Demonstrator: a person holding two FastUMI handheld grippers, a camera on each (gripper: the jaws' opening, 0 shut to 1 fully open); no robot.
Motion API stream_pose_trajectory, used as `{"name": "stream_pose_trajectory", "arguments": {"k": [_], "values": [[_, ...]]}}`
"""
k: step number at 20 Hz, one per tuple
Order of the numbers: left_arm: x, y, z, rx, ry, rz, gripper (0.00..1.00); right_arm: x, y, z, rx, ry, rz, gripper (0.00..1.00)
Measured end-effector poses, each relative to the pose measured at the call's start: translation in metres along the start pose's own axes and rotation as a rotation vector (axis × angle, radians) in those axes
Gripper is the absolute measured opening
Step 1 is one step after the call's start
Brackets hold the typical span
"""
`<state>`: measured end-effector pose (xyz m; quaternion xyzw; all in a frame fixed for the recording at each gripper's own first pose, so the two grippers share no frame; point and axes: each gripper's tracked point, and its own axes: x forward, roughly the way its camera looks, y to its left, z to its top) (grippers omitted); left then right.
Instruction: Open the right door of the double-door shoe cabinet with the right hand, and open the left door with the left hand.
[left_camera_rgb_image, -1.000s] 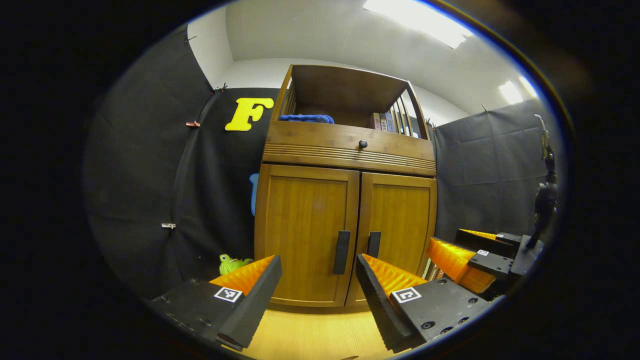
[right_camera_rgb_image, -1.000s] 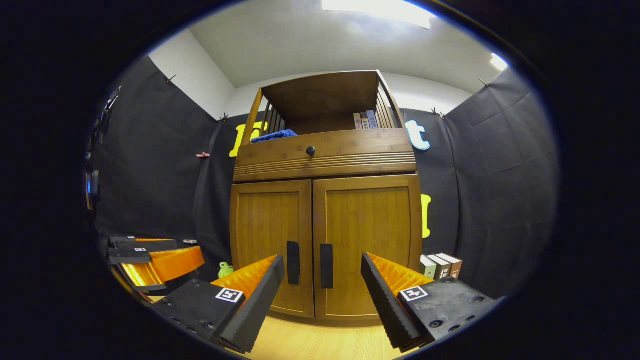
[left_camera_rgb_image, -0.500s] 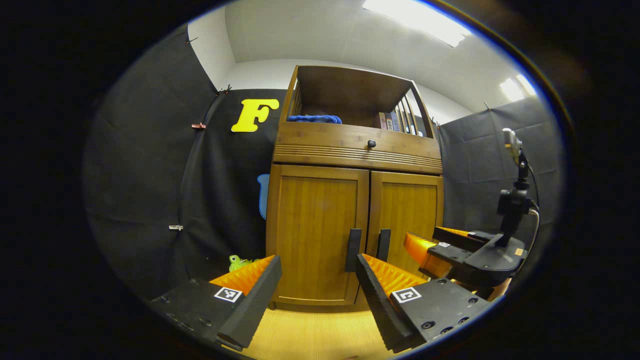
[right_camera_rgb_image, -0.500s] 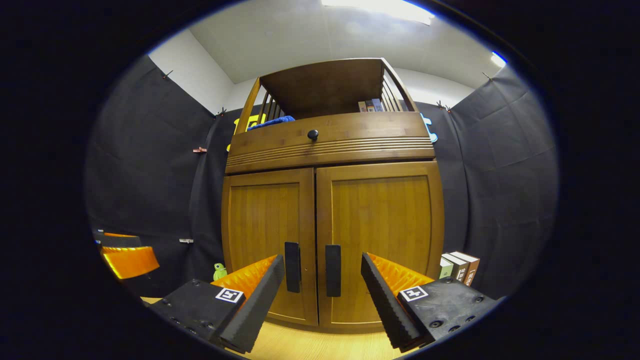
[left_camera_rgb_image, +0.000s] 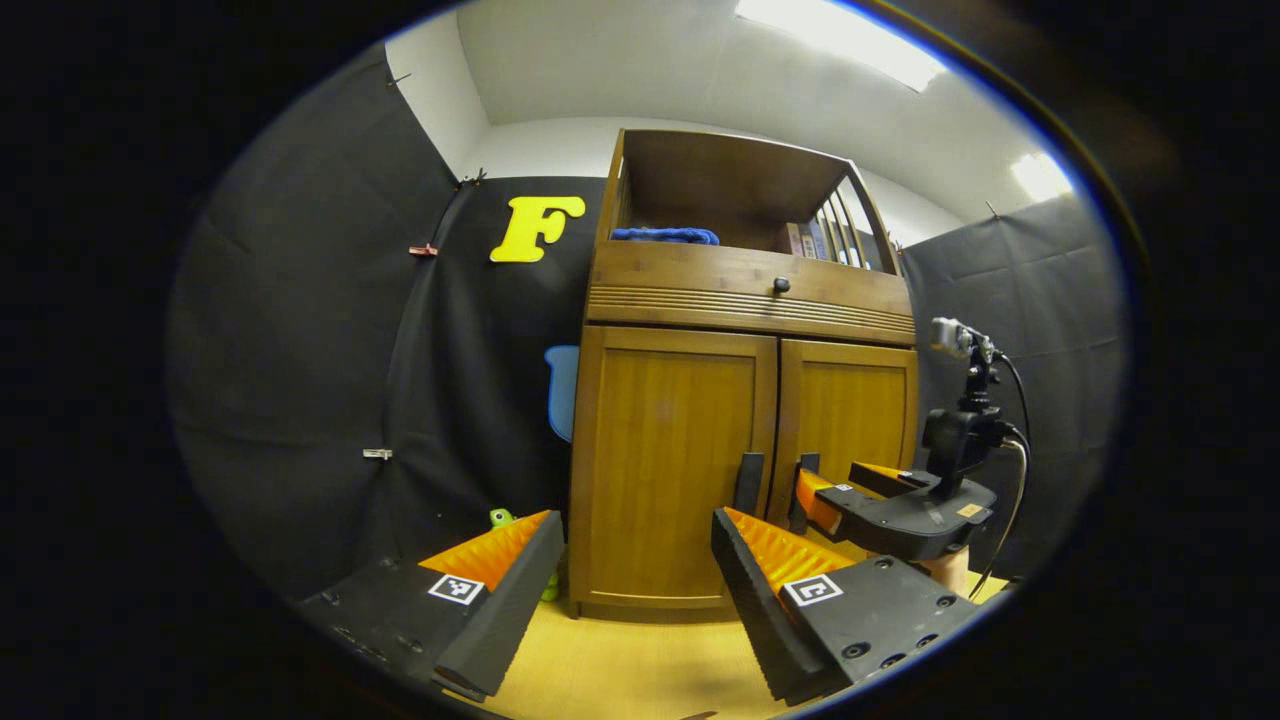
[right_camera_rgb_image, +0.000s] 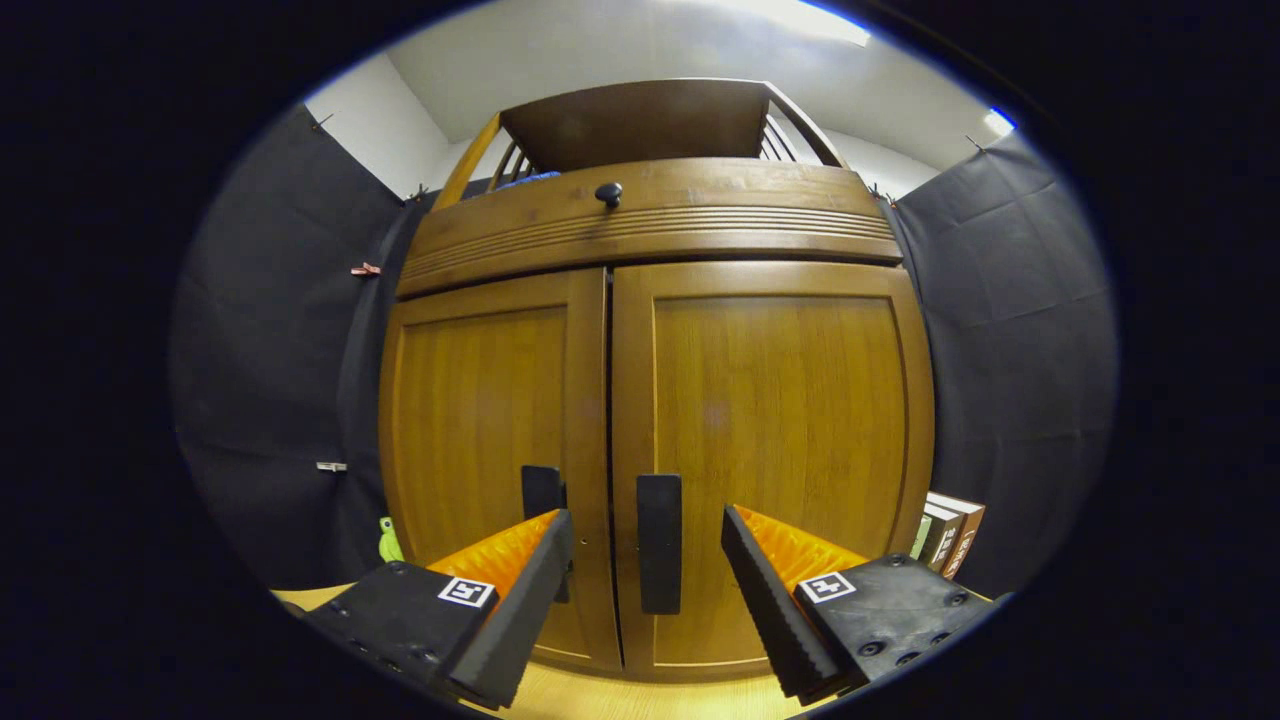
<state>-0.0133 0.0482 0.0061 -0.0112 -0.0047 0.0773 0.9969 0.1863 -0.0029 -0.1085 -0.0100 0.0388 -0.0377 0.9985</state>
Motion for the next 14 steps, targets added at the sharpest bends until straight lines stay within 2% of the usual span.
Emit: {"name": "stream_pose_trajectory", "arguments": {"k": [1,2,5,6,7,9,10,12,14], "values": [[0.001,0.001,0.002,-0.003,-0.005,0.016,0.93,0.008,0.001,-0.003,0.006,0.004,-0.004,0.89],[0.002,0.002,0.001,-0.006,-0.011,0.031,0.93,0.014,0.001,-0.007,0.018,0.009,-0.007,0.94],[0.004,0.004,0.002,-0.021,-0.018,0.060,0.93,0.026,0.002,-0.012,0.031,0.011,-0.012,0.92],[0.004,0.005,0.001,-0.024,-0.018,0.067,0.93,0.031,-0.001,-0.014,0.019,0.009,-0.022,0.96],[0.003,0.006,0.002,-0.024,-0.018,0.075,0.93,0.034,-0.004,-0.017,0.008,0.010,-0.032,0.92],[0.003,0.007,0.003,-0.023,-0.015,0.088,0.93,0.040,-0.004,-0.025,0.001,0.019,-0.038,0.92],[0.003,0.008,0.003,-0.022,-0.013,0.090,0.93,0.043,-0.005,-0.028,0.003,0.028,-0.041,0.95],[0.003,0.009,0.003,-0.022,-0.011,0.099,0.93,0.050,-0.011,-0.038,0.005,0.048,-0.050,0.70],[0.003,0.010,0.005,-0.025,-0.014,0.110,0.93,0.055,-0.008,-0.044,0.012,0.061,-0.039,0.70]]}}
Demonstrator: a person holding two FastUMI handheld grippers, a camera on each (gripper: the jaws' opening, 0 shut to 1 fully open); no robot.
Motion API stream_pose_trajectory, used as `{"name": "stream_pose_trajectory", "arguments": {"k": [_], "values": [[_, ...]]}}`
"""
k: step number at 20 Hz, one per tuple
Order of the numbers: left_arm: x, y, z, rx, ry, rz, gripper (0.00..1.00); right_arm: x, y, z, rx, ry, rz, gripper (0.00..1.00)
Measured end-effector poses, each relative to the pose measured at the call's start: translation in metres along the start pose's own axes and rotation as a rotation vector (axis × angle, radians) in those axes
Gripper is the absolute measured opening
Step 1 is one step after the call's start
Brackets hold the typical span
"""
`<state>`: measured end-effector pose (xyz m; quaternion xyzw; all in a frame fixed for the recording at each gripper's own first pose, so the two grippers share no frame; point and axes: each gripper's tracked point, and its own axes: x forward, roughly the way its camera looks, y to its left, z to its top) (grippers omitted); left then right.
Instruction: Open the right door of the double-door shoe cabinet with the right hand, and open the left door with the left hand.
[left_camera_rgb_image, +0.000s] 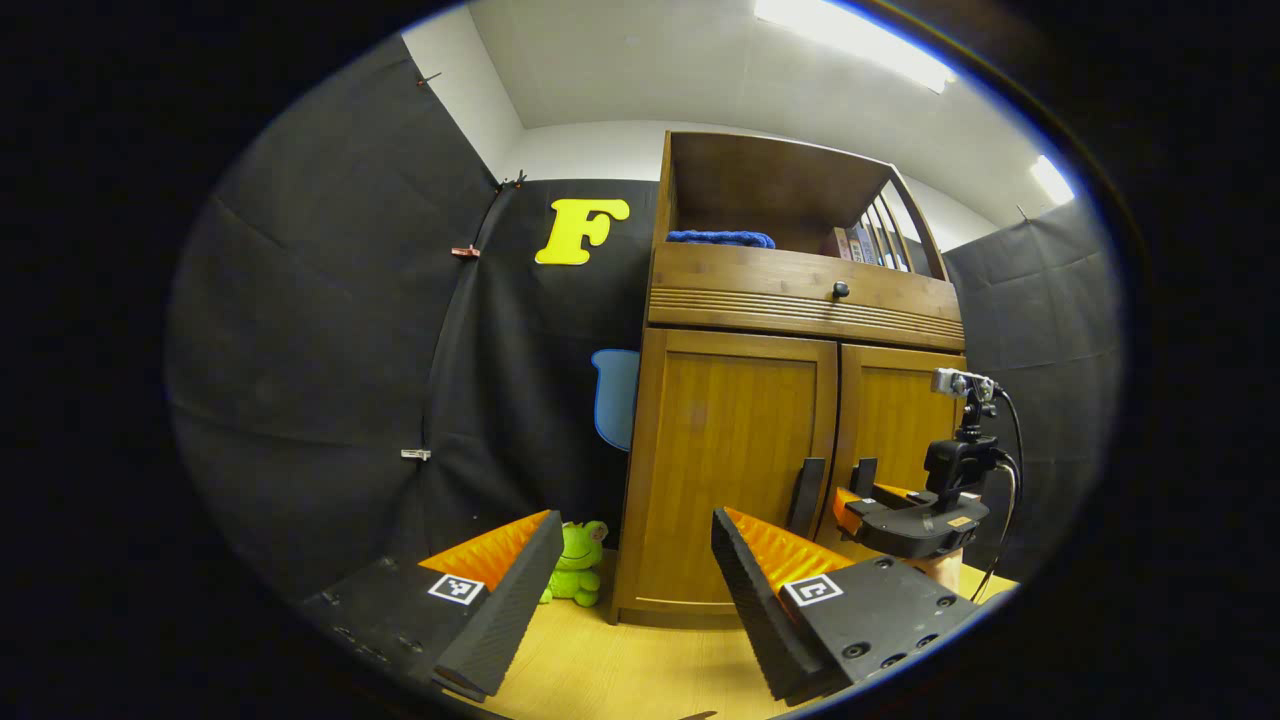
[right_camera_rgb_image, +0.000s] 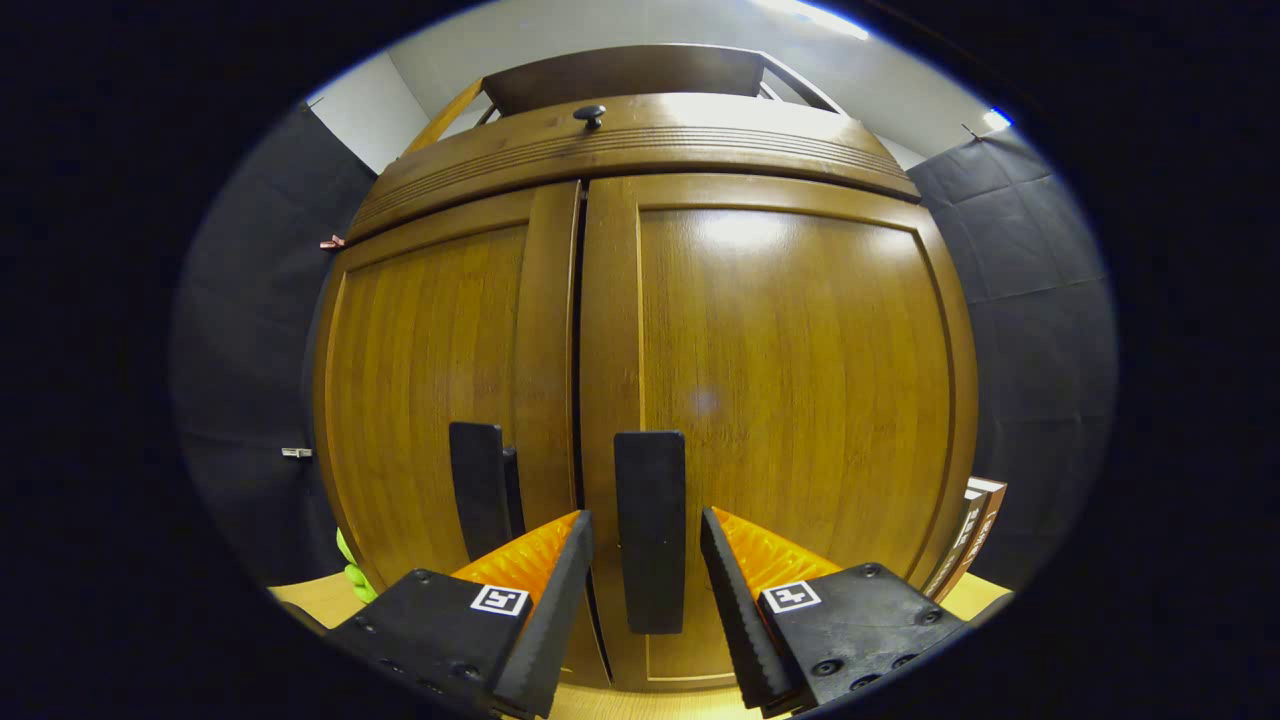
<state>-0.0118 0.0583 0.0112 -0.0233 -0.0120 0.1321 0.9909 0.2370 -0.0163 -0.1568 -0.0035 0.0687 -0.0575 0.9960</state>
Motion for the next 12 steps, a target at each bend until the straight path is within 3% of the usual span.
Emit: {"name": "stream_pose_trajectory", "arguments": {"k": [1,3,4,9,10,12], "values": [[-0.001,0.001,0.000,-0.003,-0.002,0.007,0.93,-0.002,-0.004,-0.003,-0.007,0.000,-0.025,0.70],[-0.001,0.002,0.000,-0.007,-0.003,0.021,0.93,0.004,-0.005,-0.002,-0.021,-0.017,-0.047,0.36],[-0.001,0.002,0.000,-0.008,-0.002,0.027,0.93,0.003,-0.005,-0.001,-0.030,-0.022,-0.049,0.38],[-0.003,0.003,-0.003,-0.004,0.029,0.033,0.93,-0.002,-0.006,-0.003,-0.050,-0.011,-0.036,0.19],[-0.003,0.003,-0.003,-0.002,0.034,0.033,0.93,-0.004,-0.005,-0.002,-0.056,-0.007,-0.032,0.23],[-0.002,0.002,-0.004,-0.003,0.042,0.028,0.93,-0.010,-0.005,-0.003,-0.062,-0.001,-0.019,0.23]]}}
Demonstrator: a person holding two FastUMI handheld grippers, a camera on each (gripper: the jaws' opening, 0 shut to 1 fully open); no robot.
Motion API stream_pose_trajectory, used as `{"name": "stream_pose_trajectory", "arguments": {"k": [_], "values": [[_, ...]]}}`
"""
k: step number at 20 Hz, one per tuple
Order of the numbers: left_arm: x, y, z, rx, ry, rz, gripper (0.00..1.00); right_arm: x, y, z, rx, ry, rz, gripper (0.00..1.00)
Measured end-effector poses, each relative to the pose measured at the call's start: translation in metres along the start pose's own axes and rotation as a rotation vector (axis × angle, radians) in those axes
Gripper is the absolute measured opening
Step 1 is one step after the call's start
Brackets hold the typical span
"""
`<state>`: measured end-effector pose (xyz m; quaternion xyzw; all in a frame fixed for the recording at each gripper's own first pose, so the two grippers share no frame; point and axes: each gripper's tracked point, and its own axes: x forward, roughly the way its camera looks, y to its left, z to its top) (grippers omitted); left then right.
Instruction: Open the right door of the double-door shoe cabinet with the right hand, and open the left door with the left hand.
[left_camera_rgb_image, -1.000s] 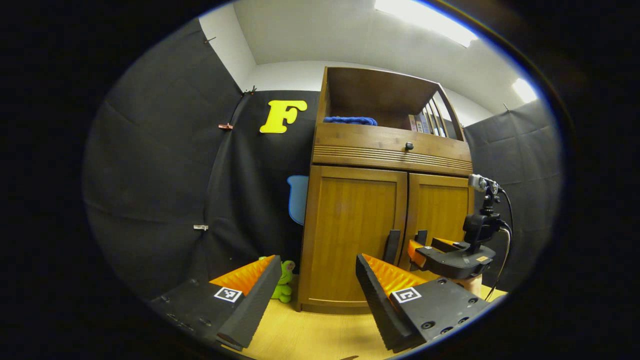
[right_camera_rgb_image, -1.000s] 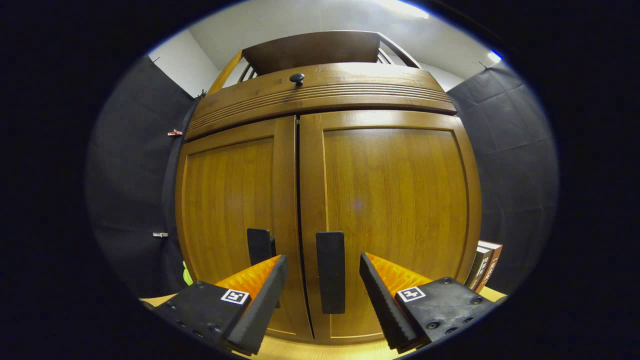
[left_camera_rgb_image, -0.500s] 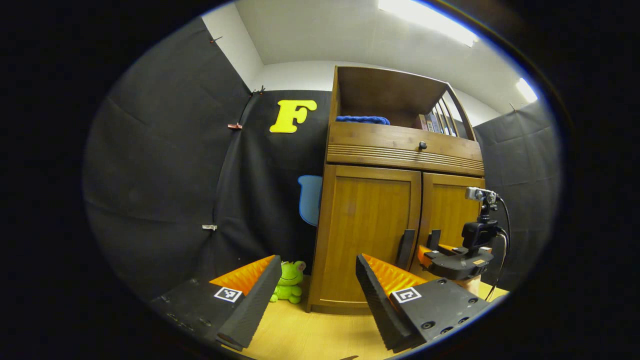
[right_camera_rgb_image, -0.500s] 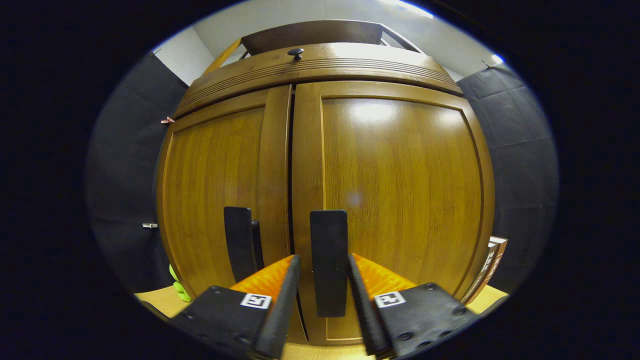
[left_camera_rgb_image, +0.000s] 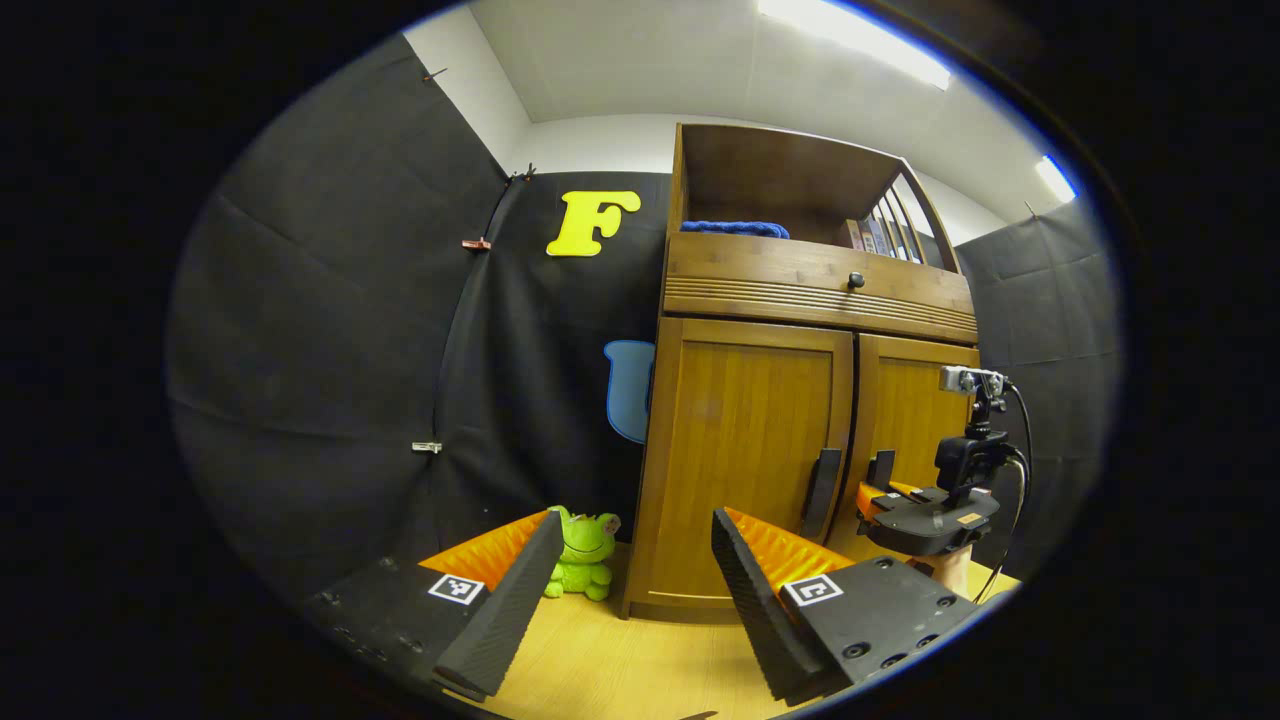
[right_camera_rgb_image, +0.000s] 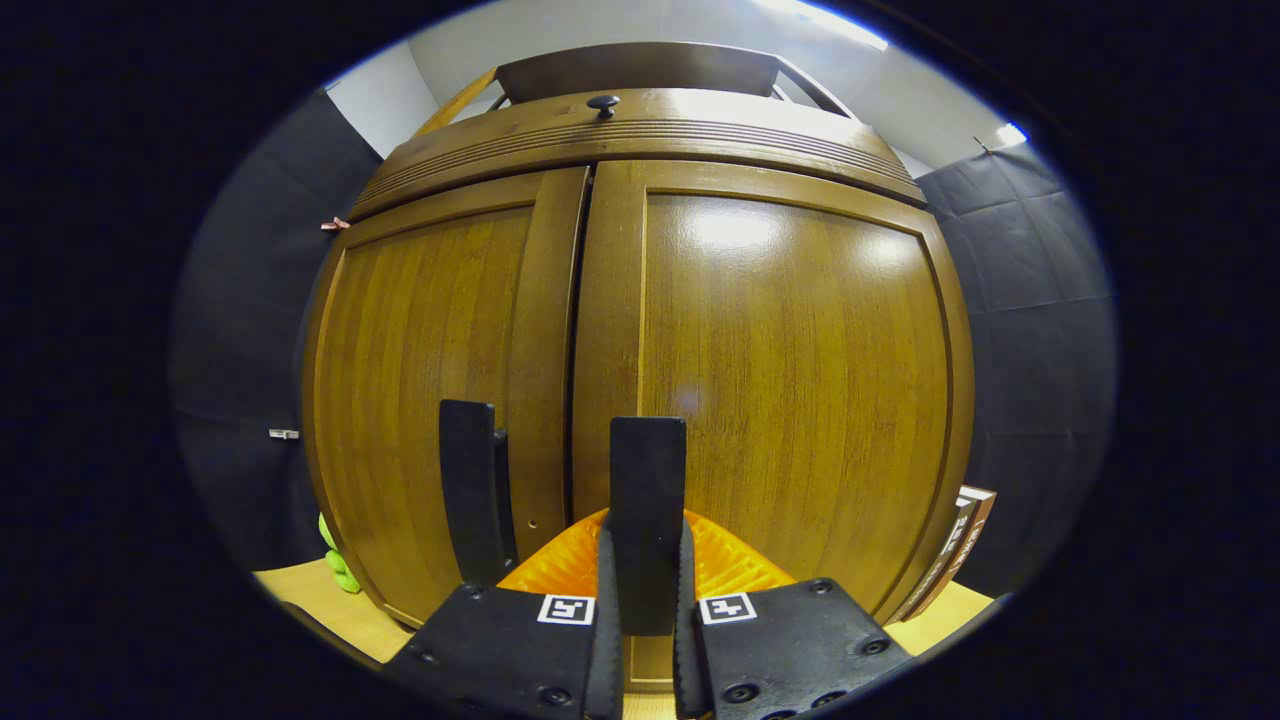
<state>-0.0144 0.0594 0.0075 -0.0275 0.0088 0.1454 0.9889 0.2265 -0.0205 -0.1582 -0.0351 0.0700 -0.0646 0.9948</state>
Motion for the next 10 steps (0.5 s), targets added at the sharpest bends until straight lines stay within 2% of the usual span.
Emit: {"name": "stream_pose_trajectory", "arguments": {"k": [2,5,7,10], "values": [[0.002,-0.001,-0.001,-0.003,-0.002,-0.008,0.93,-0.009,-0.001,0.000,0.008,0.003,0.020,0.19],[0.007,-0.006,-0.001,-0.005,0.000,-0.027,0.93,-0.025,-0.002,0.003,0.012,0.009,0.053,0.19],[0.013,-0.024,0.001,-0.009,0.002,-0.045,0.93,-0.038,-0.005,0.004,0.014,0.011,0.073,0.19],[-0.004,-0.053,0.002,-0.013,0.000,-0.080,0.93,-0.063,-0.012,0.008,0.012,0.014,0.110,0.19]]}}
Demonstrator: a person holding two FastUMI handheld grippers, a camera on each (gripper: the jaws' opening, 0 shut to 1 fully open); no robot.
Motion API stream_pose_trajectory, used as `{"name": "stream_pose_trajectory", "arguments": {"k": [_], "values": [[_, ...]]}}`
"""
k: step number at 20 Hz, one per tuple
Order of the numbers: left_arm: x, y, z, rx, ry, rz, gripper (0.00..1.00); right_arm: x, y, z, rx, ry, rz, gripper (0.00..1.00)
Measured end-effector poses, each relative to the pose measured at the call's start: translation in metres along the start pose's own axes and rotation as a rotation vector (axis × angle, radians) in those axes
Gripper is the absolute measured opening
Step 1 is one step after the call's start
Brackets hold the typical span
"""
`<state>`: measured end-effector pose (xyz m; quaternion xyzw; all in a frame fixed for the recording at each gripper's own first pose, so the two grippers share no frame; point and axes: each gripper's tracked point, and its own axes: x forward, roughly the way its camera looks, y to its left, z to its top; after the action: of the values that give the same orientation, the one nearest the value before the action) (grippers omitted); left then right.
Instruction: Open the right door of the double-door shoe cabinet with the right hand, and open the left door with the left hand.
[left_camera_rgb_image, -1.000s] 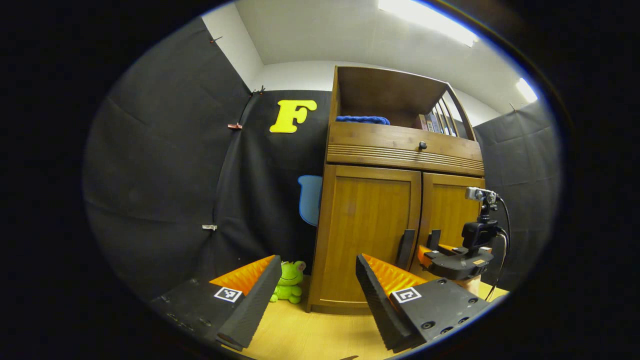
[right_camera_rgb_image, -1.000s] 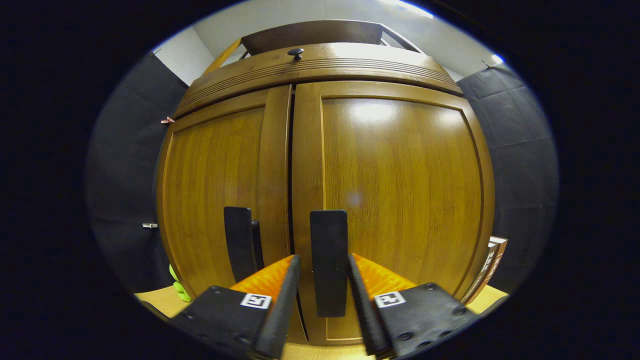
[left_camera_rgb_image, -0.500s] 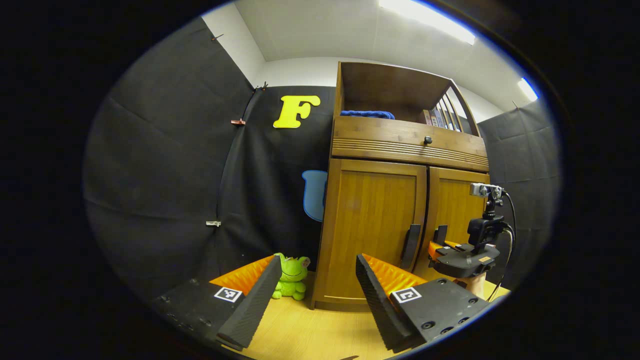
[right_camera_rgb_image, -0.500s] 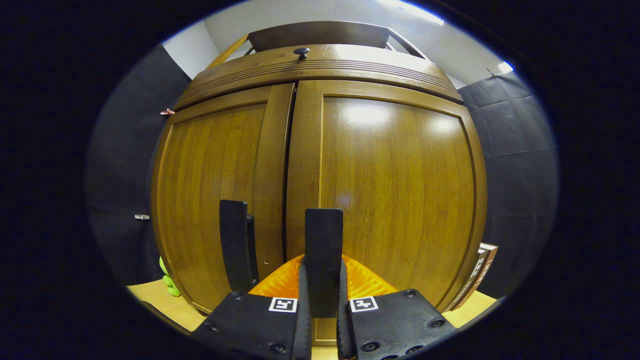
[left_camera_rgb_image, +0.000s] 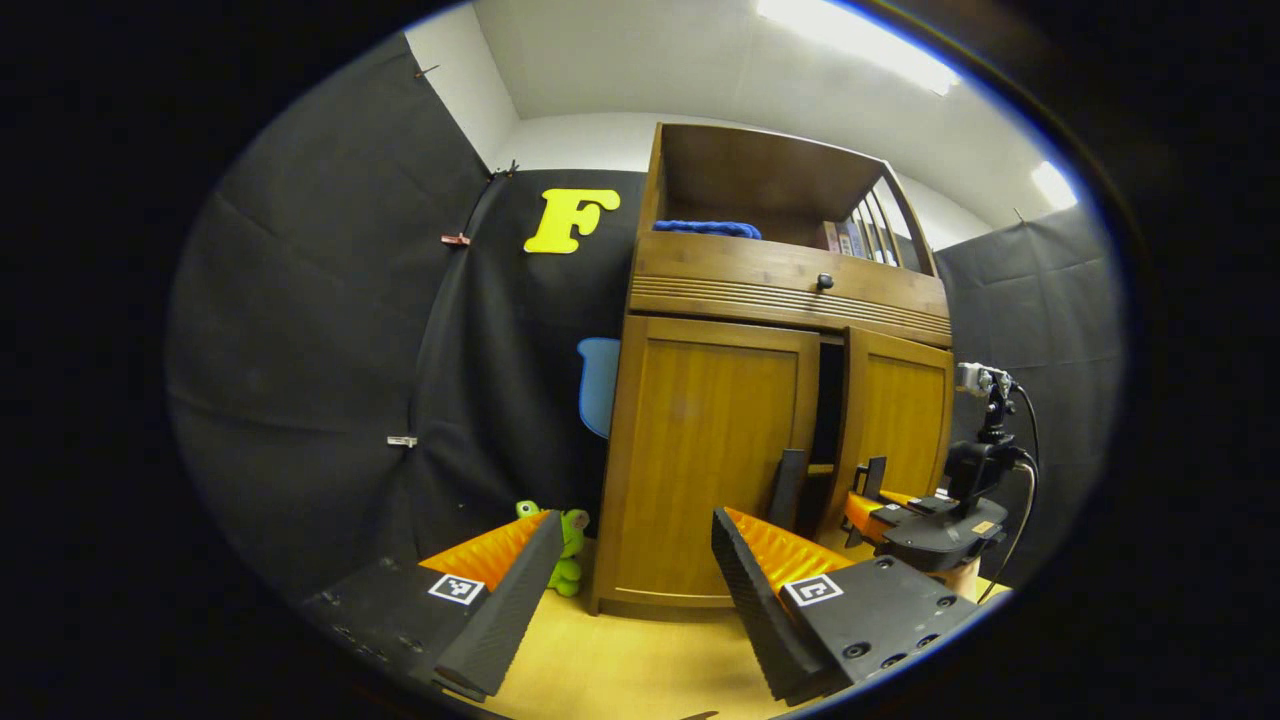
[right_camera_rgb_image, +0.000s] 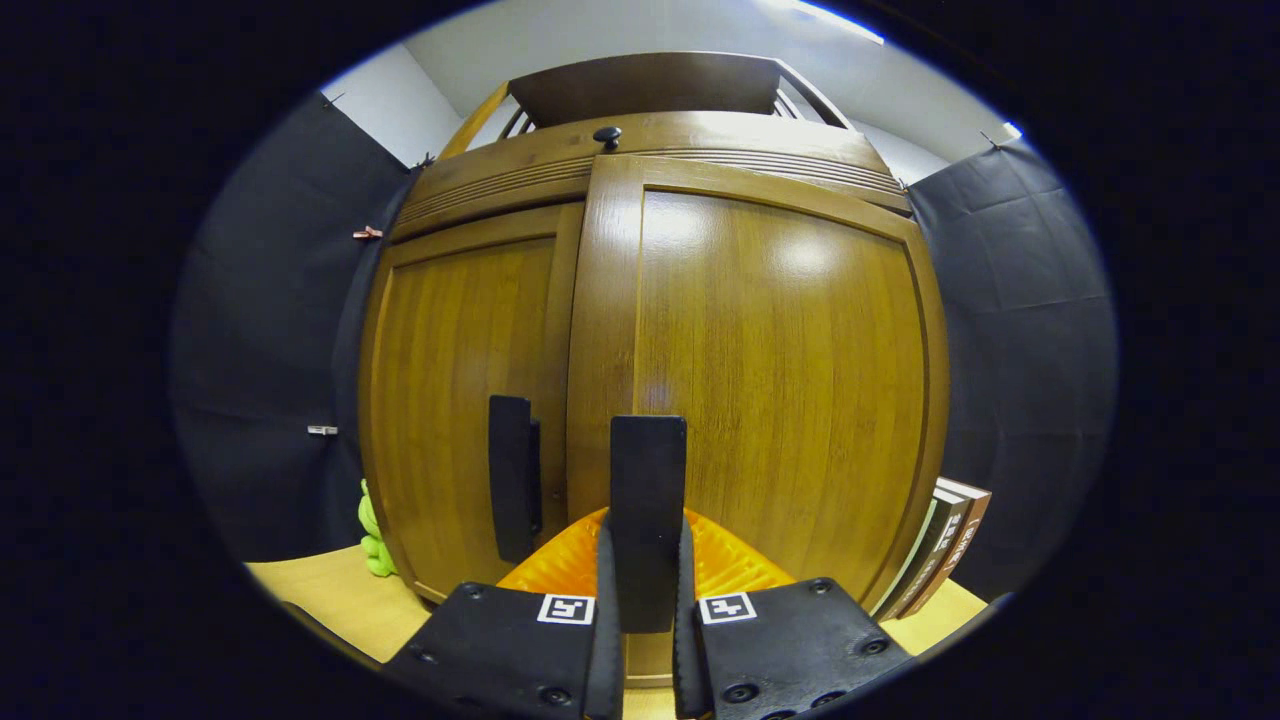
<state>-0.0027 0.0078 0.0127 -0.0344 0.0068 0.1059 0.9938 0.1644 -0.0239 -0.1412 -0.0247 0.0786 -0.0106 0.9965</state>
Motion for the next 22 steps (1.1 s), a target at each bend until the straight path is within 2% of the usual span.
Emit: {"name": "stream_pose_trajectory", "arguments": {"k": [1,2,3,7,8,9,12,17,18,19,20,21,22], "values": [[0.001,-0.007,0.000,-0.002,0.002,-0.010,0.93,-0.007,-0.002,-0.001,0.003,0.002,0.012,0.19],[0.002,-0.015,-0.001,-0.004,0.005,-0.023,0.97,-0.014,-0.004,0.000,0.007,0.004,0.024,0.24],[0.004,-0.025,-0.001,-0.006,0.006,-0.037,0.93,-0.024,-0.006,0.002,0.010,0.003,0.036,0.23],[0.001,-0.060,0.000,-0.016,0.002,-0.089,0.93,-0.056,-0.021,0.006,0.011,0.005,0.068,0.23],[0.001,-0.067,-0.002,-0.018,0.004,-0.101,0.89,-0.063,-0.025,0.007,0.012,0.006,0.071,0.23],[0.002,-0.075,-0.002,-0.020,0.006,-0.113,0.93,-0.069,-0.029,0.007,0.012,0.007,0.074,0.23],[0.003,-0.098,-0.005,-0.025,0.015,-0.147,0.93,-0.090,-0.043,0.010,0.008,0.009,0.082,0.23],[0.005,-0.131,-0.013,-0.041,0.037,-0.205,0.93,-0.120,-0.072,0.015,-0.001,0.018,0.060,0.23],[0.005,-0.137,-0.014,-0.043,0.039,-0.214,0.97,-0.124,-0.078,0.016,-0.005,0.020,0.052,0.23],[0.007,-0.141,-0.014,-0.045,0.042,-0.219,0.93,-0.128,-0.084,0.016,-0.009,0.022,0.043,0.18],[0.007,-0.144,-0.015,-0.047,0.045,-0.225,0.89,-0.132,-0.089,0.017,-0.013,0.024,0.035,0.23],[0.008,-0.148,-0.016,-0.050,0.049,-0.230,0.89,-0.136,-0.094,0.017,-0.017,0.026,0.025,0.23],[0.008,-0.151,-0.017,-0.053,0.053,-0.236,0.93,-0.139,-0.098,0.018,-0.020,0.027,0.015,0.18]]}}
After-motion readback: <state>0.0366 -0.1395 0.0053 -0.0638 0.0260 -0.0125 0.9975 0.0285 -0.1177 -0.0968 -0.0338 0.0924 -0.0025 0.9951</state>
